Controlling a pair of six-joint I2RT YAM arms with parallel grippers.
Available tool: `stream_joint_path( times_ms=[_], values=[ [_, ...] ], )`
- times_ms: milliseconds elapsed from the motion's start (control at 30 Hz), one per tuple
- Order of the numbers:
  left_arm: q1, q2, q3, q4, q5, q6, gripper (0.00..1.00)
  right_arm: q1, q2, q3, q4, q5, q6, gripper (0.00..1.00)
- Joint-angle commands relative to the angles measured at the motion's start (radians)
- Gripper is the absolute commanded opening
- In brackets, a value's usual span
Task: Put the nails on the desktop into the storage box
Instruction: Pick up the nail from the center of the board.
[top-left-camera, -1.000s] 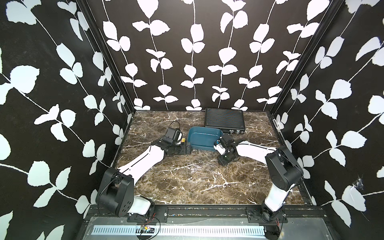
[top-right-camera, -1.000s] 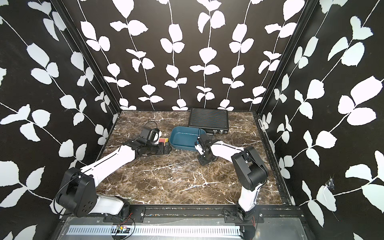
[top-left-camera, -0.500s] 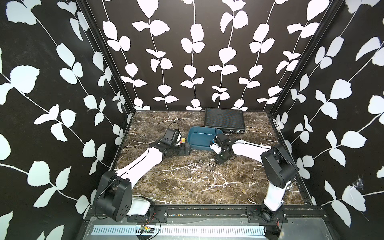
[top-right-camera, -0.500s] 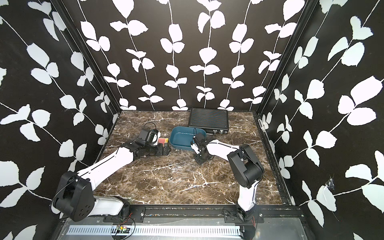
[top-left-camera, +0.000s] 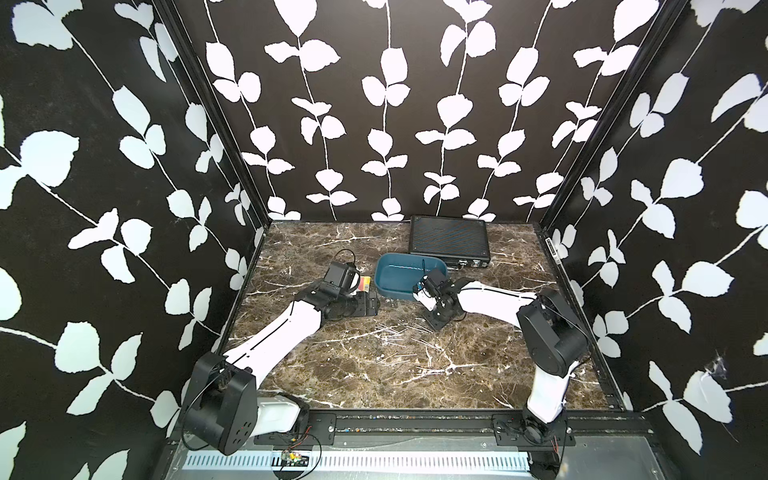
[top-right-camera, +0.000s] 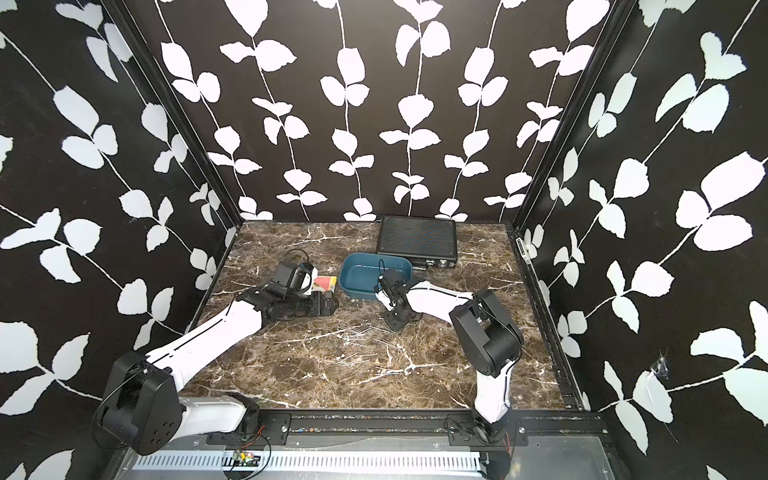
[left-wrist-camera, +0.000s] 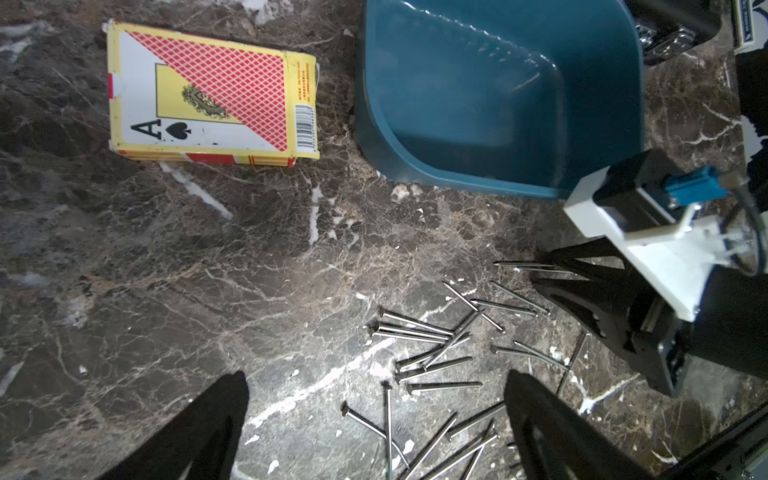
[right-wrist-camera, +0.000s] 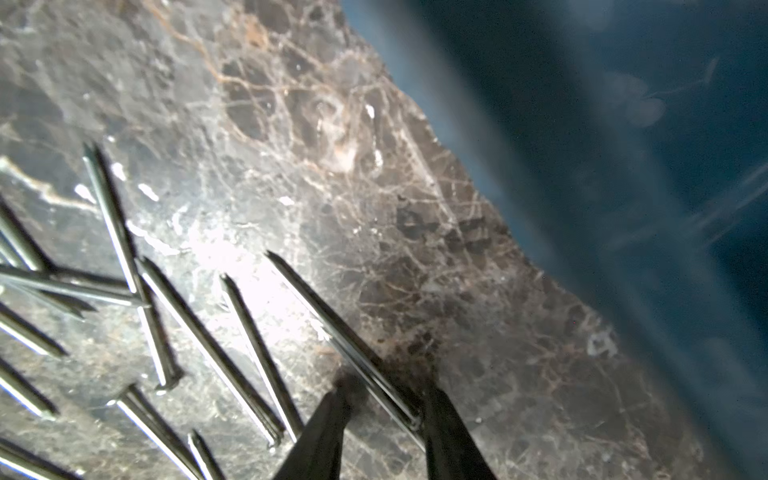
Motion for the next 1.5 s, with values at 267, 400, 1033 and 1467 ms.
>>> stream_joint_path(
  times_ms=[267,400,1033,1467],
  values=[
    [-0.006,-0.018,-0.019,0.020,0.007,-0.005,0.99,0.016,-0.012,-0.057,-0.086,0.018,0.017,0.25],
    [-0.006,-0.022,-0.023,0.019,0.006,-0.005,0.99,0.017,0.000,-0.049,-0.095,0.012,0.022,0.18],
    [-0.005,-0.031,-0.031,0.049,0.005,-0.020,0.99,0.012,-0.141,0.020,-0.151,-0.014,-0.003,0.09],
    [-0.002,-0.058,0.017,0.118,0.079,-0.075,0.99,-0.011,-0.321,0.050,-0.206,-0.220,0.015,0.07]
  ],
)
